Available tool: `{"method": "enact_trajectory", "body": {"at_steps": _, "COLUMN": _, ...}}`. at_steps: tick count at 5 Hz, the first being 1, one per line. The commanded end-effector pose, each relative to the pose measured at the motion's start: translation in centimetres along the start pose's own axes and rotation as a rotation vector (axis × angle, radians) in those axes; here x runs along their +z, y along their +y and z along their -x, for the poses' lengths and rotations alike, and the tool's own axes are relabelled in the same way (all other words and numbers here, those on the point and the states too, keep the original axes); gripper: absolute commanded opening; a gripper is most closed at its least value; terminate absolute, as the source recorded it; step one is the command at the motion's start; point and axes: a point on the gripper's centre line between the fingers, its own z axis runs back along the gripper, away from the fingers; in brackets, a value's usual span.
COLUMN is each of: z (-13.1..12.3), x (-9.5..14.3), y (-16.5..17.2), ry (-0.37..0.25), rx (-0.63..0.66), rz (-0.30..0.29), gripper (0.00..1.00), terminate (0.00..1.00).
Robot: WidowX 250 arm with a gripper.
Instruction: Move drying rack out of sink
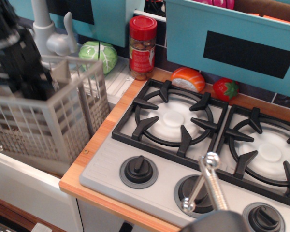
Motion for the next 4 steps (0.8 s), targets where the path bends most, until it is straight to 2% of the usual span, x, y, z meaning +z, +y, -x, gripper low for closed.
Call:
{"method": "enact_trajectory", "body": {"at_steps": 1, "z": -0.8, "x": 6.9, "y": -4.0, "ry": -0.071, "rx": -0.053, "rz": 0.01, "gripper": 0.0, "terminate": 0.0}}
{"method": "enact_trajectory", "body": {"at_steps": 2, "z": 0.4, "x": 8.7, "y": -7.6, "ry": -0.076, "rx": -0.05, "rz": 0.033, "gripper": 0.0, "terminate": 0.0}}
{"method": "enact_trajectory", "body": {"at_steps": 3, "z": 1.6, "x": 8.6, "y": -11.3, "ry": -0.108, "rx": -0.066, "rz": 0.025, "gripper": 0.0, "terminate": 0.0}}
{"method": "enact_trajectory", "body": {"at_steps": 4, "z": 2.9, "x": 8.1, "y": -15.6, "ry": -0.174, "rx": -0.081, "rz": 0.002, "gripper": 0.0, "terminate": 0.0}}
